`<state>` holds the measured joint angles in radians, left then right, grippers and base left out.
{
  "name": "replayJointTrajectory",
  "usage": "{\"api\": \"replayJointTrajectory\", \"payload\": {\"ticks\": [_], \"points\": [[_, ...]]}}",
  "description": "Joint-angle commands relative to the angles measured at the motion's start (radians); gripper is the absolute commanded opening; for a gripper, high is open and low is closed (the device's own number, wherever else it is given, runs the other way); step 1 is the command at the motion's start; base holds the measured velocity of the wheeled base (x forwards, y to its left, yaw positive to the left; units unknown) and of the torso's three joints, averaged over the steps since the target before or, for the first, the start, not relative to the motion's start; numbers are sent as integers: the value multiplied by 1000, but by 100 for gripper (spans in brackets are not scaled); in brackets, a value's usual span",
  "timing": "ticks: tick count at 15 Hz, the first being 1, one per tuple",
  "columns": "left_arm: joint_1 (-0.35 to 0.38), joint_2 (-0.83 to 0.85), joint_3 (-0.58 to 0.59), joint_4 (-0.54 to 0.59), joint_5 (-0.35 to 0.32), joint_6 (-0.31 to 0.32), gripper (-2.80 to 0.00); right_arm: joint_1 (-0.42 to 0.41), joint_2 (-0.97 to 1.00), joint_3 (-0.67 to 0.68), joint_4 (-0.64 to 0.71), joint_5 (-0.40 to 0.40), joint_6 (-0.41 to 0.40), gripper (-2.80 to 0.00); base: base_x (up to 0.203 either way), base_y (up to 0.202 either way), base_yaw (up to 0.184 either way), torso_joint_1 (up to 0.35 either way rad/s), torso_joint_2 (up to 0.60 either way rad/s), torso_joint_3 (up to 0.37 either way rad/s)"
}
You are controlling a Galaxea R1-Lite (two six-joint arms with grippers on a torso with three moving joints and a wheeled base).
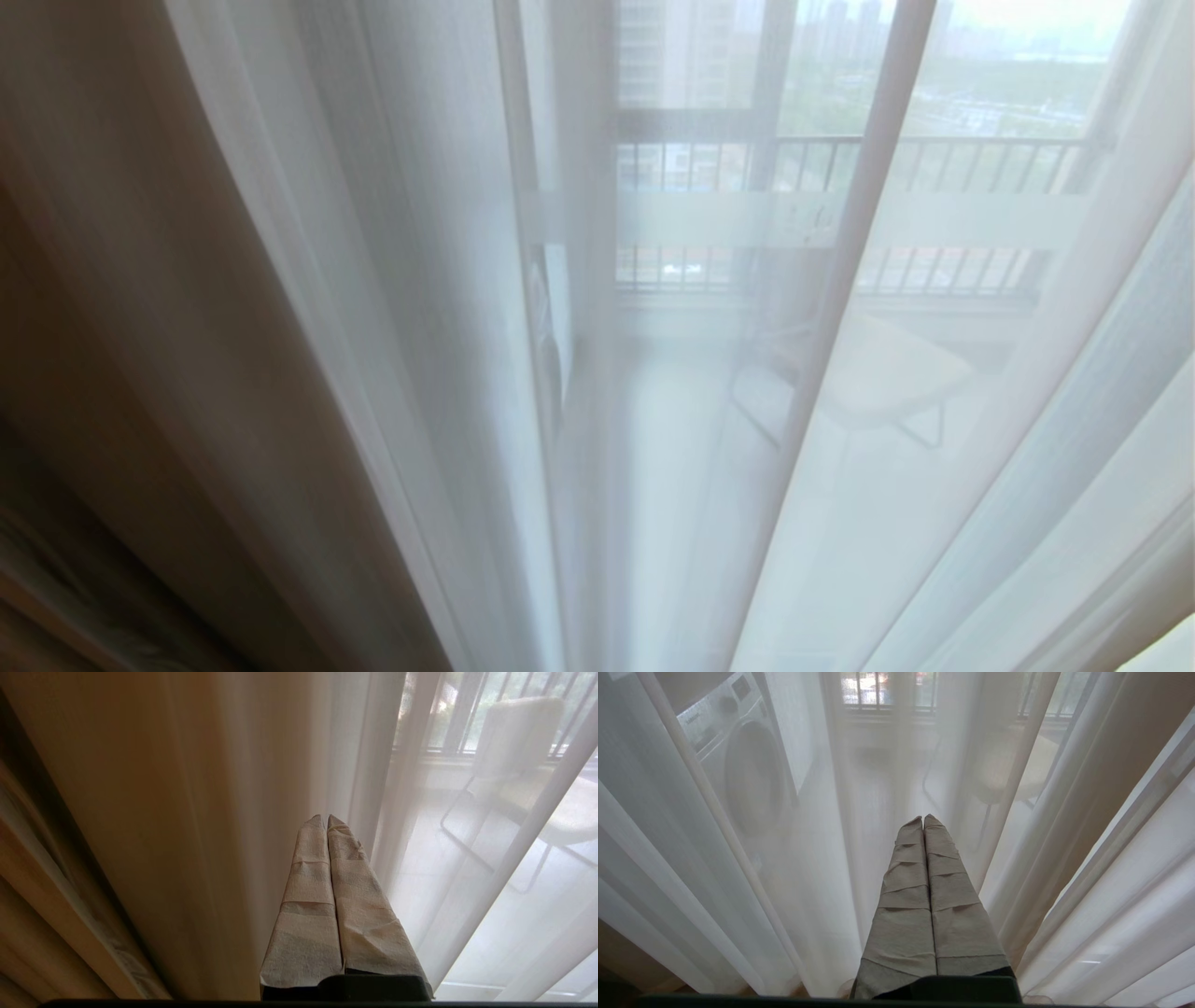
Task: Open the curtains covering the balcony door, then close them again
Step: Close the outer curtains on both sides
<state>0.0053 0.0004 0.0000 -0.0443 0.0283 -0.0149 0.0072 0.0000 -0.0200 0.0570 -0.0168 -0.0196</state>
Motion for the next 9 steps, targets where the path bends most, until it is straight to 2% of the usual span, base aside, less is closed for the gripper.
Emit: {"api": "replayJointTrajectory", "payload": {"ticks": [1, 9], "points": [[1, 0, 0, -2, 1, -2, -280, 0, 0, 0, 0, 0, 0, -280, 0, 0, 0, 0, 0, 0], [1, 0, -7, -6, 7, 3, -280, 0, 0, 0, 0, 0, 0, -280, 0, 0, 0, 0, 0, 0]]}}
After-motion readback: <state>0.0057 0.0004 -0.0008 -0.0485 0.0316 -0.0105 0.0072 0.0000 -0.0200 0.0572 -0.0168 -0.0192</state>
